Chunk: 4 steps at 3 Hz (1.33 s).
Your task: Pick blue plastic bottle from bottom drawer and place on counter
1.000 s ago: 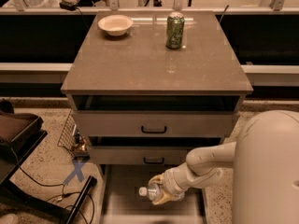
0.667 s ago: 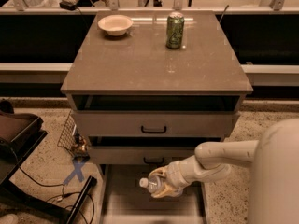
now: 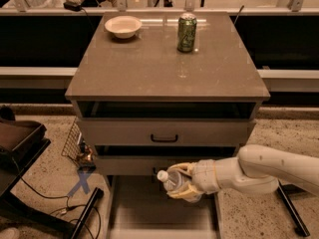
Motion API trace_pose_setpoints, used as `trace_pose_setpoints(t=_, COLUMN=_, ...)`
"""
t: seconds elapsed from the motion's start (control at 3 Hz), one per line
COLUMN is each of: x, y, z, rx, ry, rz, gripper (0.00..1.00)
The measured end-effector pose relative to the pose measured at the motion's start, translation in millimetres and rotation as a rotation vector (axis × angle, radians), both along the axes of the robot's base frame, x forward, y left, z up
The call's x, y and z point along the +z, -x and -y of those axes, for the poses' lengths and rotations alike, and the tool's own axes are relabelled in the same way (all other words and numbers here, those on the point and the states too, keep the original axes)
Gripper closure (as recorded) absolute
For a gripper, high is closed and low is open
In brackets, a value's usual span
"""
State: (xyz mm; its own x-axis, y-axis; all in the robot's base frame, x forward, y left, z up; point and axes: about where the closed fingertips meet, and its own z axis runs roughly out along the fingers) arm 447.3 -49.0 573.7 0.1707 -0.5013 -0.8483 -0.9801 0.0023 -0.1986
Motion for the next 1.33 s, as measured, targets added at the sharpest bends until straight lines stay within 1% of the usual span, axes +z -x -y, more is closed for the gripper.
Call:
trace_pose_setpoints(t=0.33, x=43, y=2, z=24, rx=-0.067, ry=-0.043, rz=0.04, gripper=1.0)
trace_pose_setpoints(t=0.67, x=45, y=1, z=22, rx=-0.067, ry=-0.046, rz=0.037, gripper=1.0)
trace_pose_setpoints(t=1.0, x=68, y=-9, z=5, rx=-0.074, ry=-0.093, rz=-0.008, gripper=1.0)
trace_pose_setpoints(t=1.33, x=124, y=-33, z=-21, rx=-0.098, ry=-0.207, rz=-0.072, gripper=1.0)
